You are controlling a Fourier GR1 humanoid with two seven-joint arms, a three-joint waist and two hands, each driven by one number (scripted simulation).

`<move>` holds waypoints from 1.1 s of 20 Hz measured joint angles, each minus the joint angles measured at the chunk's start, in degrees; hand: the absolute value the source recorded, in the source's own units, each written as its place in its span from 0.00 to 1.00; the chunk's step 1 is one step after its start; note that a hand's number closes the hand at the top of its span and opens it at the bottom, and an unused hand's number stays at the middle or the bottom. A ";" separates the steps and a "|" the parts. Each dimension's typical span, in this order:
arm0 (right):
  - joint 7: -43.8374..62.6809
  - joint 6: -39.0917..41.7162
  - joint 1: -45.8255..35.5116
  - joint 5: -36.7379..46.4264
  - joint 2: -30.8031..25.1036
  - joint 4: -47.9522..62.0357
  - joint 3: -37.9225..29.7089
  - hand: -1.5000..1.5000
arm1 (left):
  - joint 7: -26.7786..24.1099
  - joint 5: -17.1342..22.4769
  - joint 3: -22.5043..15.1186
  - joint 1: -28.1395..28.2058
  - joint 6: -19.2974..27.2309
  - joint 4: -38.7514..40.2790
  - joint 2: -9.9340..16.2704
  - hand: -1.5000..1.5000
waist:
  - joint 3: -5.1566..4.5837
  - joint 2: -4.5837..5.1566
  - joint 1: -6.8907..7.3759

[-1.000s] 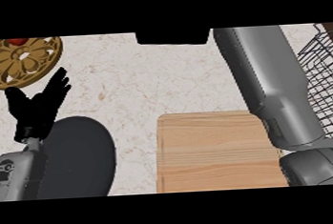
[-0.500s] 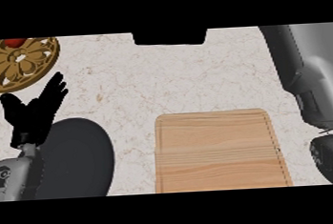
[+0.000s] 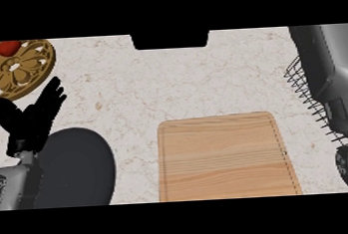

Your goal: Pick the can from the cutting board and place it in the basket

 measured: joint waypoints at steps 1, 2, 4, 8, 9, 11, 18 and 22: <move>-0.54 -0.25 1.30 -0.12 -0.26 -0.50 -0.41 1.00 | -0.03 0.27 0.34 0.41 -0.36 -0.29 0.38 0.50 | -0.01 -0.07 -0.10; -1.05 -0.45 2.50 -0.35 -0.27 -1.13 -0.71 1.00 | 0.73 0.42 0.45 0.24 -0.19 -0.78 0.39 0.50 | 0.01 -0.14 -0.24; -1.85 -1.03 4.78 -0.71 -0.04 -3.11 -1.24 1.00 | 0.51 -0.09 0.26 0.71 0.29 -0.83 0.04 0.50 | 0.02 -0.23 -0.50; -3.77 -3.06 9.85 -2.20 0.66 -7.05 -2.60 1.00 | 0.53 -0.09 0.47 0.96 -0.14 -1.16 0.42 0.50 | 0.03 -0.31 -0.75; -4.36 -3.71 11.05 -2.78 0.60 -7.59 -3.05 1.00 | 0.66 0.09 0.54 1.08 -0.27 -1.35 0.40 0.50 | 0.03 -0.28 -0.70; -5.26 -4.52 13.52 -3.87 0.73 -9.72 -3.55 1.00 | 0.84 0.01 0.27 2.18 -0.14 -2.66 -0.02 0.50 | 0.03 -0.34 -0.71; -3.83 -7.34 18.07 -0.90 -0.18 -12.82 -8.36 0.00 | -0.16 0.10 0.72 2.16 -0.55 -1.52 0.01 0.50 | 0.03 -0.09 -0.50; -5.53 -9.08 19.70 -3.33 -0.08 -14.46 -8.99 0.00 | 1.16 0.06 0.64 1.80 -0.31 -2.26 -0.22 0.50 | 0.05 -0.18 -0.52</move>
